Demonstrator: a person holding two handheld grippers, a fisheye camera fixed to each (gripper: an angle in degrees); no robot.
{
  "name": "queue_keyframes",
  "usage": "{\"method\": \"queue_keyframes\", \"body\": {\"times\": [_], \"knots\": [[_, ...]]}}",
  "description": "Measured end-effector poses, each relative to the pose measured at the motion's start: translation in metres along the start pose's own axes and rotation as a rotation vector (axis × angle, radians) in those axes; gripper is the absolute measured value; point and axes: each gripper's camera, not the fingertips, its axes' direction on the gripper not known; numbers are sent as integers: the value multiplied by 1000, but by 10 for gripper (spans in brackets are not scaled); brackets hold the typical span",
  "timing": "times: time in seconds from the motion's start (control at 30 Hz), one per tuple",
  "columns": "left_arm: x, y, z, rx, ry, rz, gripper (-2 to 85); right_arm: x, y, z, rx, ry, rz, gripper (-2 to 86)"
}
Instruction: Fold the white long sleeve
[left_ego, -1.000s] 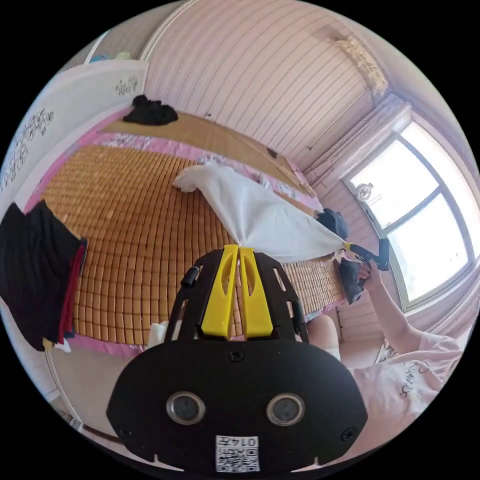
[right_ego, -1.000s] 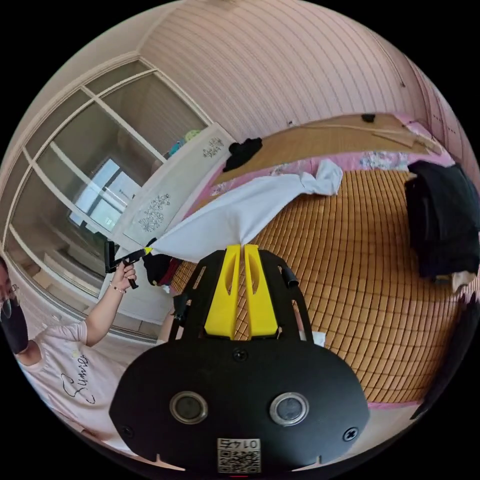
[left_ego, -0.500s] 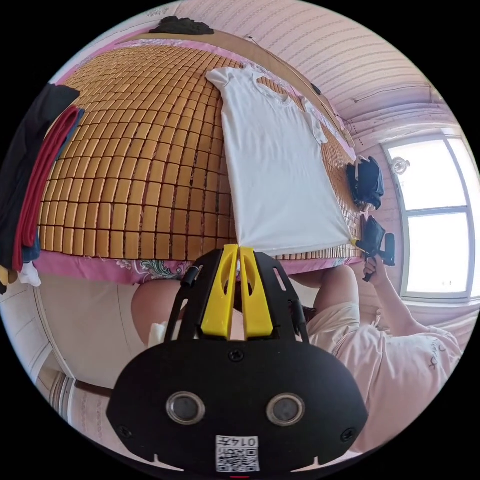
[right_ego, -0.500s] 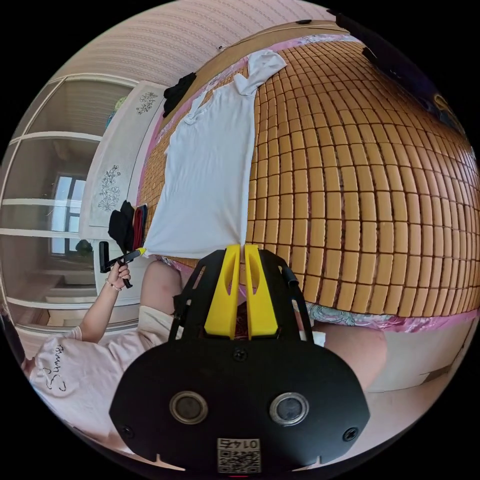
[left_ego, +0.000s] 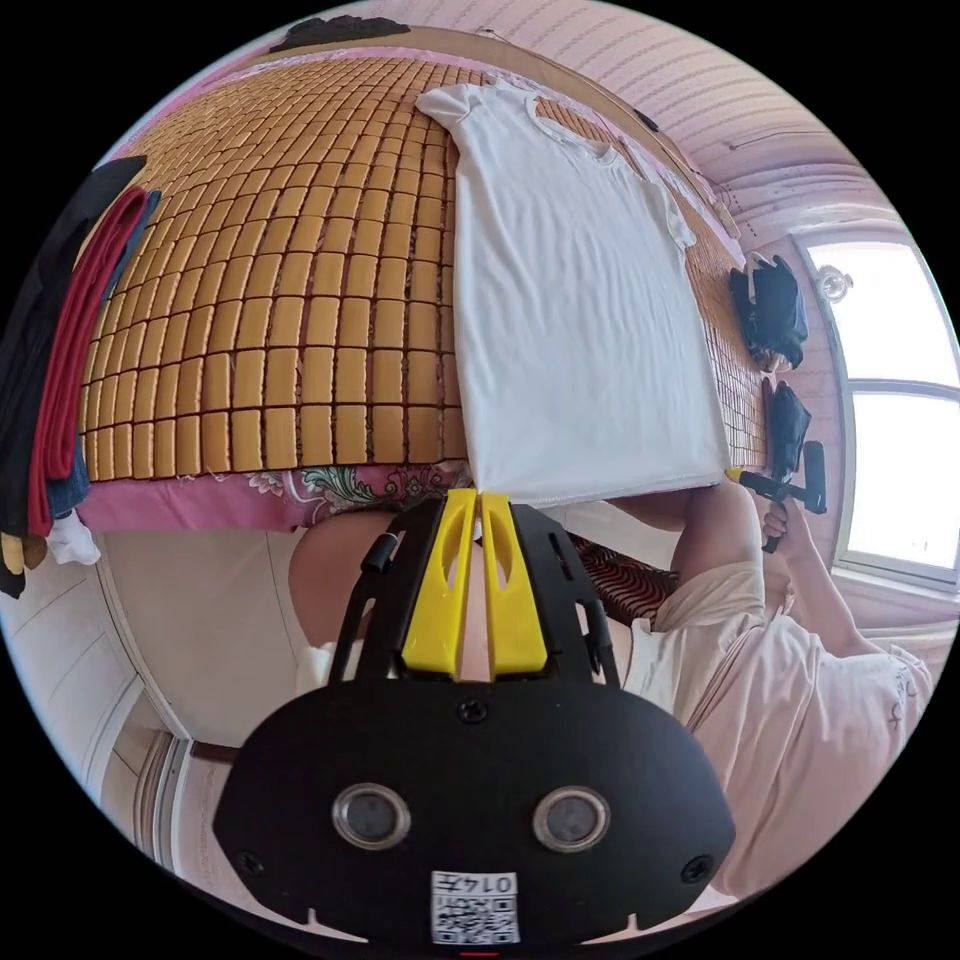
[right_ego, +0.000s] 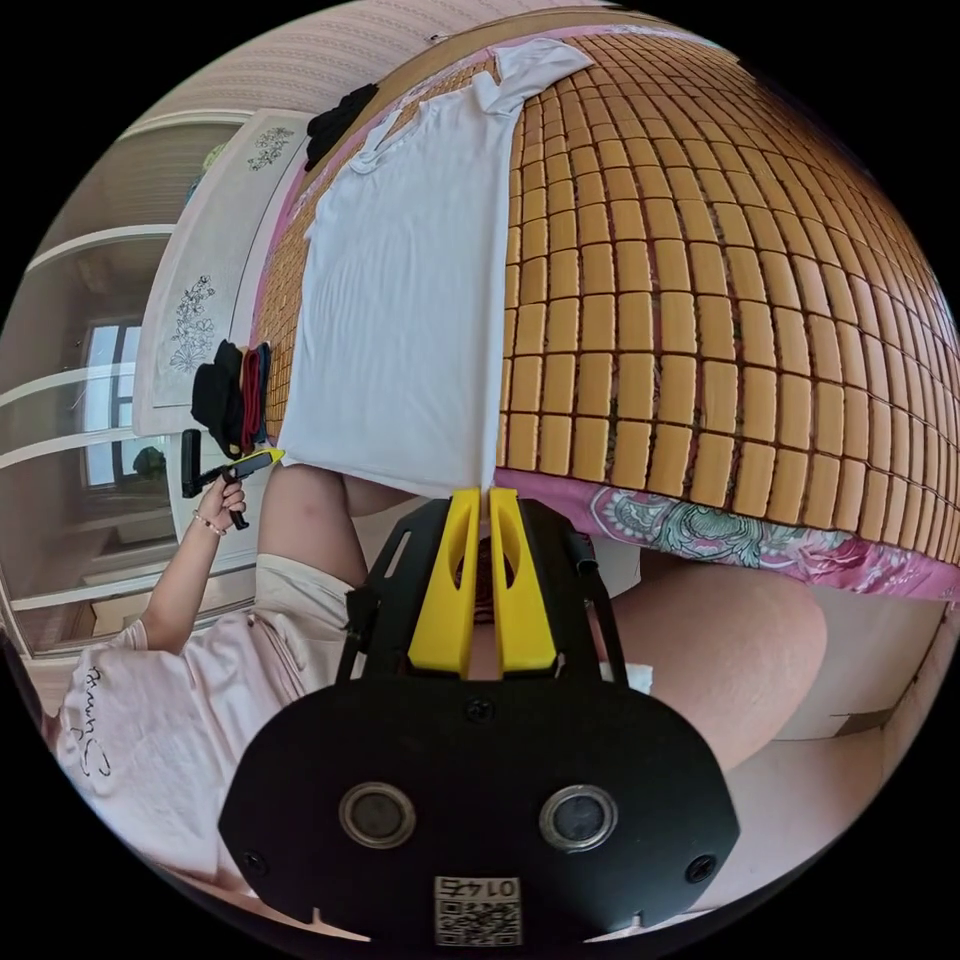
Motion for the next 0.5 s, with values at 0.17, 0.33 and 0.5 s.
{"method": "queue_keyframes", "body": {"times": [0.17, 0.33, 0.5], "knots": [[-8, -17, 10, -28, -14, -1, 8, -4, -18, -3, 15, 34, 21, 19], [-22, -23, 23, -60, -81, -14, 8, 4, -29, -9, 10, 10, 64, 43], [-31, -37, 20, -3, -39, -43, 7, 6, -36, -27, 6, 26, 73, 49]]}}
